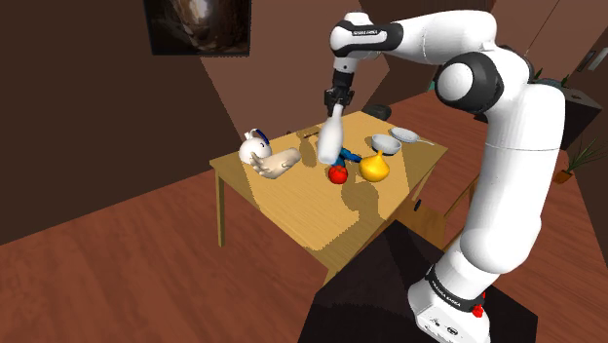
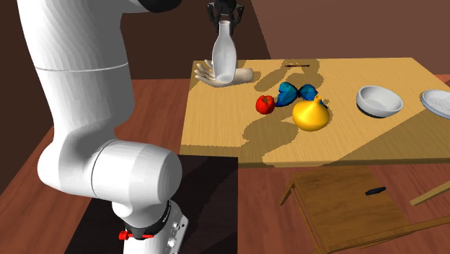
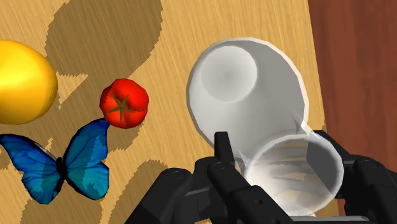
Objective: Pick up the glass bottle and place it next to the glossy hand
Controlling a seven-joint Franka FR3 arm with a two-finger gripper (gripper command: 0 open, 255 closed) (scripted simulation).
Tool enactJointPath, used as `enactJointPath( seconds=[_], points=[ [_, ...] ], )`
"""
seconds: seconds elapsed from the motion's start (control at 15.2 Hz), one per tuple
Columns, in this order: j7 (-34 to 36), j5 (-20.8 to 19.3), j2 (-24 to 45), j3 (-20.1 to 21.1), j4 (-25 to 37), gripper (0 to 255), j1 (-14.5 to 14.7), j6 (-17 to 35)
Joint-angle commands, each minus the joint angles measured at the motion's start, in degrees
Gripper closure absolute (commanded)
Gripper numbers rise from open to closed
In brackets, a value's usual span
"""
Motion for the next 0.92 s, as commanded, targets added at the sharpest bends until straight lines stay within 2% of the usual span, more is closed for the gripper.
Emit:
enactJointPath(
  seconds=[0.0, 0.86],
  points=[
    [0.0, 0.0, 0.0, 0.0, -1.6, 255, 0.1, 1.6],
    [-0.4, 0.5, 1.5, 0.3, -9.5, 255, 0.3, 10.9]
  ],
)
